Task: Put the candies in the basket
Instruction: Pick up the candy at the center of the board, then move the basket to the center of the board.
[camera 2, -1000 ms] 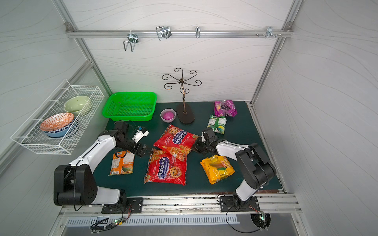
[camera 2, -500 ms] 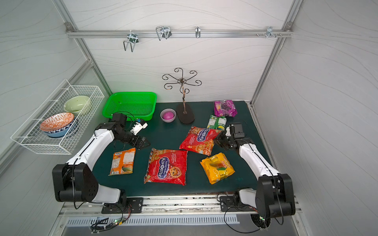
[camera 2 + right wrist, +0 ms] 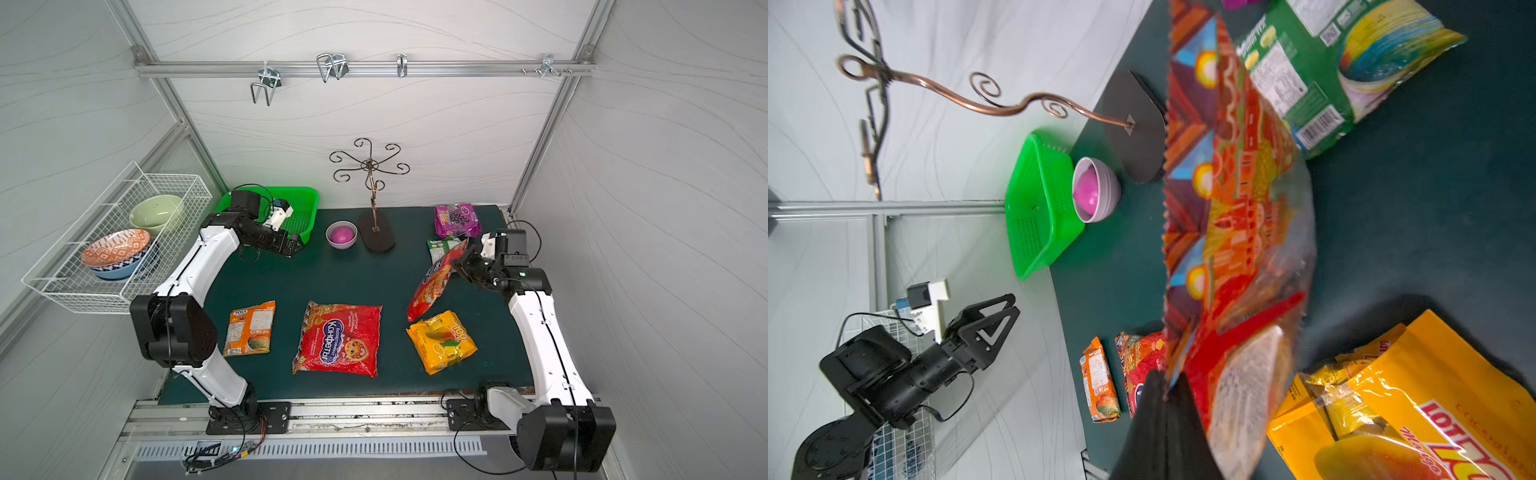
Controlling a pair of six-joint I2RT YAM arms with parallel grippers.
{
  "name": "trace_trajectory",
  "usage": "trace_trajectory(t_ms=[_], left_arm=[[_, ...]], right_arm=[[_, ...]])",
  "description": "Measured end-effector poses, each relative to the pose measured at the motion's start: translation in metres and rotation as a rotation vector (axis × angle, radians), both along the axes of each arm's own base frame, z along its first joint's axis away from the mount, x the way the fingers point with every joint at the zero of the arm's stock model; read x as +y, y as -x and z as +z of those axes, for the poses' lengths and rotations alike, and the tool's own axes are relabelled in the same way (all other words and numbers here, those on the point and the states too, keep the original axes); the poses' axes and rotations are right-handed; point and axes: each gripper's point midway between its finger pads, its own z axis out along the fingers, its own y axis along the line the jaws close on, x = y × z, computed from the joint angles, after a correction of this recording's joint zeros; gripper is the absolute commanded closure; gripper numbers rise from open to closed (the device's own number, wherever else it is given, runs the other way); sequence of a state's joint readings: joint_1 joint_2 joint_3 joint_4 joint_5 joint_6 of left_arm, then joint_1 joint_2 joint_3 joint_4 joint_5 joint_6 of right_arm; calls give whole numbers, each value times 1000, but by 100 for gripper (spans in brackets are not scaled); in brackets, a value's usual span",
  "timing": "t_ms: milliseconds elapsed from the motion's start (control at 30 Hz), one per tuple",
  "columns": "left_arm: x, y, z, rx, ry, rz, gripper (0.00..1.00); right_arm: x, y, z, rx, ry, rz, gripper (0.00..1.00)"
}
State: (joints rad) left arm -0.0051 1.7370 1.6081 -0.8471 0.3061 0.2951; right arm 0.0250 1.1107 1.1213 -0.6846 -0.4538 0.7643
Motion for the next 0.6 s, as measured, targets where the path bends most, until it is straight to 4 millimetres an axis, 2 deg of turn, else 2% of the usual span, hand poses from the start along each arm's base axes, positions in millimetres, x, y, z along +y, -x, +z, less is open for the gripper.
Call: trace_trajectory(t_ms=[267, 600], left_arm=[[17, -43, -17, -26, -95, 62, 1], [26, -66, -31, -26, -148, 84, 1]], right_arm=[[-11, 4, 43, -38, 65, 15, 100], [-9, 15, 88, -95, 89, 59, 100]])
